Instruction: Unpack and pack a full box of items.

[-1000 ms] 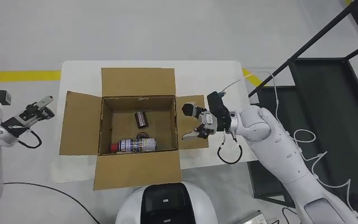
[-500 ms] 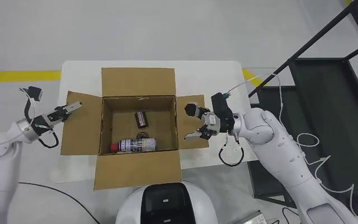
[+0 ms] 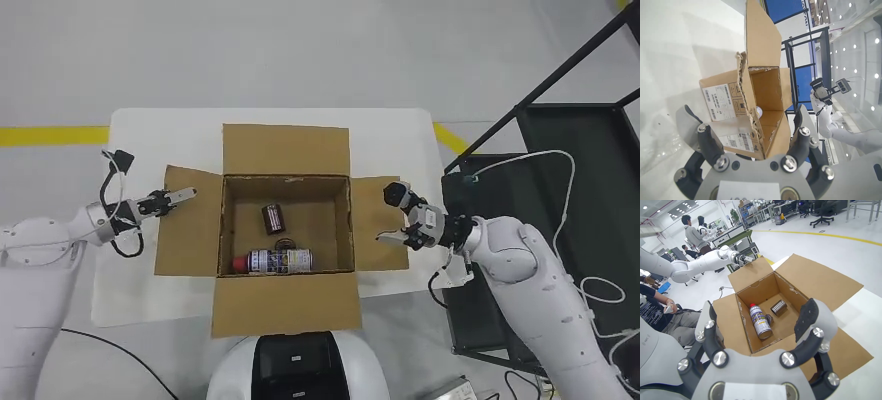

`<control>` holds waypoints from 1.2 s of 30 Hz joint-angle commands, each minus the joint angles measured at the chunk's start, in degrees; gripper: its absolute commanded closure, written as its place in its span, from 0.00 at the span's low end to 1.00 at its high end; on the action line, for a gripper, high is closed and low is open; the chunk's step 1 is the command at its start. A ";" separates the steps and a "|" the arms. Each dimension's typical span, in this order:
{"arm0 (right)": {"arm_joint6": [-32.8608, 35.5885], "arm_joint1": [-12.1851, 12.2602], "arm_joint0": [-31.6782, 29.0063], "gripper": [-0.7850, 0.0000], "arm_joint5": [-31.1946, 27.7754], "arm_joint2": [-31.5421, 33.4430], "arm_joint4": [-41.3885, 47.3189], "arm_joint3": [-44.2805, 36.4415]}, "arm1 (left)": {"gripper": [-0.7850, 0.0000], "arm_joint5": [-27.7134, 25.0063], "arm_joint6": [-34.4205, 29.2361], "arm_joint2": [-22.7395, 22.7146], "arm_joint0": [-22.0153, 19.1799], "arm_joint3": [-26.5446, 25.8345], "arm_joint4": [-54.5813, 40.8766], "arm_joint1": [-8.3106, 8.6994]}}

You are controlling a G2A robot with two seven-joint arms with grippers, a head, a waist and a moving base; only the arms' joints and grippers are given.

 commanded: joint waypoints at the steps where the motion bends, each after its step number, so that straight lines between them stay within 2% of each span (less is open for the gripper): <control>1: 0.51 0.19 -1.24 0.00 0.17 0.60 0.76 -0.15 | 0.00 -0.10 0.45 1.12 -0.73 -0.10 -0.20 -0.24; 6: 2.65 0.28 -0.85 0.00 0.68 -1.79 3.56 0.59 | 0.00 0.33 1.44 -0.13 -1.14 0.72 -1.47 -0.07; 13: 3.75 0.21 0.47 0.00 0.96 -3.53 4.73 1.01 | 0.00 0.31 -0.47 -7.86 2.33 0.58 -7.16 1.42; 22: 4.15 0.16 0.08 0.00 1.00 -4.45 5.09 0.42 | 0.00 0.31 -0.47 -7.86 2.33 0.58 -7.16 1.42; 26: 7.44 0.47 0.03 0.00 2.98 -6.29 11.35 -0.52 | 0.00 0.26 0.95 -6.84 2.87 -0.56 -5.81 1.27; 32: 11.63 2.16 -2.70 0.00 5.87 1.52 23.80 0.42 | 0.00 1.61 -0.97 -1.02 0.02 1.21 -13.10 -0.19; 36: 12.35 3.11 -6.95 0.00 7.10 9.29 28.44 1.75 | 0.00 1.82 -3.88 0.23 -2.66 1.74 -18.22 -0.71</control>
